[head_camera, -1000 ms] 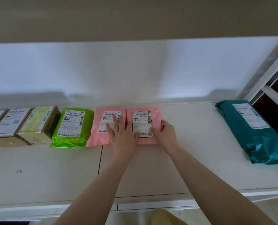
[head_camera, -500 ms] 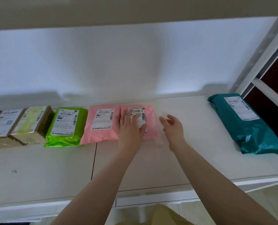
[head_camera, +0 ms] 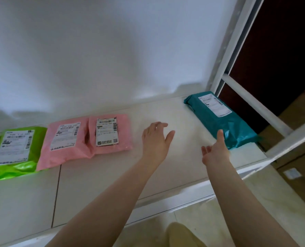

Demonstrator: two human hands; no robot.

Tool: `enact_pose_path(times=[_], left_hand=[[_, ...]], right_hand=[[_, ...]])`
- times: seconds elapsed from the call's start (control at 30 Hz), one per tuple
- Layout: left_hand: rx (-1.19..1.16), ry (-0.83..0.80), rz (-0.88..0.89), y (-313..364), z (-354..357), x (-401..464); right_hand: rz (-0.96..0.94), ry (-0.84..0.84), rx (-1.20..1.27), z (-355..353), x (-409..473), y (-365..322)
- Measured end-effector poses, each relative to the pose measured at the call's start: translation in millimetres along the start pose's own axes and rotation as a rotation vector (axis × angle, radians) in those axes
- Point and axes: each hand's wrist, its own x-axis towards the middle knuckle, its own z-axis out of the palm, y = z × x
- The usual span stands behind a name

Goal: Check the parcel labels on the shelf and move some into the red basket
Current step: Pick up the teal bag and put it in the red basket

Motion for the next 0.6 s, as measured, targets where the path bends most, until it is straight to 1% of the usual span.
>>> enact_pose_path(times=[0.07,0.17,0.27,0.37,0.47,0.6], left_hand=[[-0.084,-0.069,-0.034,16.4,11.2,1.3],[-0.216,-0.165,-0.091,34.3,26.7,4.9],[-0.33,-0.231,-0.156,48.5,40.0,10.0],[-0.46,-0.278,-0.273,65.6,51.7,15.2],[-0.565,-0.344,-0.435,78.8,64.5,22.2],[-0.825,-0.397,-0.682,87.8,70.2,35.3]], right_hand=[[0.061,0.098,-0.062,-9.3,7.8,-15.2],[0.114,0.152,0.025,-14.2,15.6,-31.3],[0.123,0.203,0.004,-22.1,22.5,-39.6],[0.111,0.181,0.019,-26.0,28.0,-42.6],[0.125,0.141,-0.046,-26.2,33.2,-33.7],[0.169,0.027,-0.108,-21.4,23.0,-12.8]])
